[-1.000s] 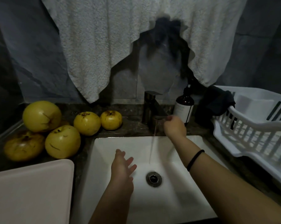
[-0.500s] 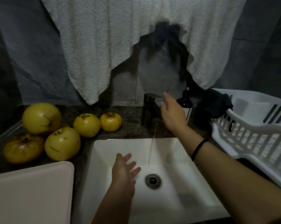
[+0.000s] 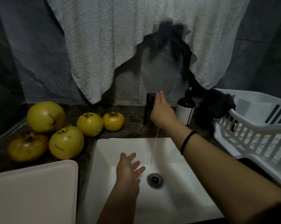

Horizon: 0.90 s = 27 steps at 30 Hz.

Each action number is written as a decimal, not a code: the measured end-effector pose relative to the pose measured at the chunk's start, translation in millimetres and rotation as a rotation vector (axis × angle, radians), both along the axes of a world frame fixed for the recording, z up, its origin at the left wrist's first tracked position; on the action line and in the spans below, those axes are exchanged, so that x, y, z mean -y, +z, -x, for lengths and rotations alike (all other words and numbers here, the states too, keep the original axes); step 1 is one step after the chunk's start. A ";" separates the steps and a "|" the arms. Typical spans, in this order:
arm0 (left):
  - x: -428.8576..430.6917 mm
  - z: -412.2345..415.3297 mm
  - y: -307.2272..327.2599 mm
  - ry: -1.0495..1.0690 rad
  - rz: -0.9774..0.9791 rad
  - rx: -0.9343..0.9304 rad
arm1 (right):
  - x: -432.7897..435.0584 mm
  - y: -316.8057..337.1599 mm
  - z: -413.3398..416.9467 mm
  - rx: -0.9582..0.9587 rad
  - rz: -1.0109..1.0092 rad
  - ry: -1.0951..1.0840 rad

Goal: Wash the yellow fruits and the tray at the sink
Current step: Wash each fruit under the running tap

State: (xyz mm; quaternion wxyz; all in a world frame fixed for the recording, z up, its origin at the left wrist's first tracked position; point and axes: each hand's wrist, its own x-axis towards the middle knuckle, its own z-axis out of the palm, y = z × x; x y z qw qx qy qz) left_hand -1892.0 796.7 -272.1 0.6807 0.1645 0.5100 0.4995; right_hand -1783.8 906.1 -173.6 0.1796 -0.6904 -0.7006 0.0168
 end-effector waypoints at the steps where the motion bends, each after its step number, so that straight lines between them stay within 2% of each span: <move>1: -0.1 0.0 0.1 0.001 0.001 -0.001 | -0.3 -0.3 0.4 -0.004 0.002 -0.004; 10: -1.3 0.3 -2.1 0.000 0.003 -0.007 | -3.7 -2.0 -6.3 0.003 -0.029 0.011; 16: 0.1 0.8 -1.7 0.006 0.009 -0.022 | 2.9 -1.9 -8.0 0.163 -0.036 -0.040; 20: 1.7 -0.1 0.1 0.015 0.003 -0.028 | 7.1 12.5 -14.0 0.130 0.018 0.014; 21: 2.0 -0.1 0.3 0.018 0.003 -0.027 | 7.2 16.7 -17.7 0.058 0.081 0.056; 23: 2.1 0.0 1.7 0.022 0.005 -0.031 | 10.4 22.3 -27.2 -0.295 0.173 0.165; 25: 1.0 0.5 1.7 0.025 0.006 -0.035 | 17.8 14.6 -39.7 -0.703 0.126 0.198; 27: 1.0 0.4 2.5 0.024 0.004 -0.034 | 28.6 -6.4 -56.8 -1.075 0.053 0.088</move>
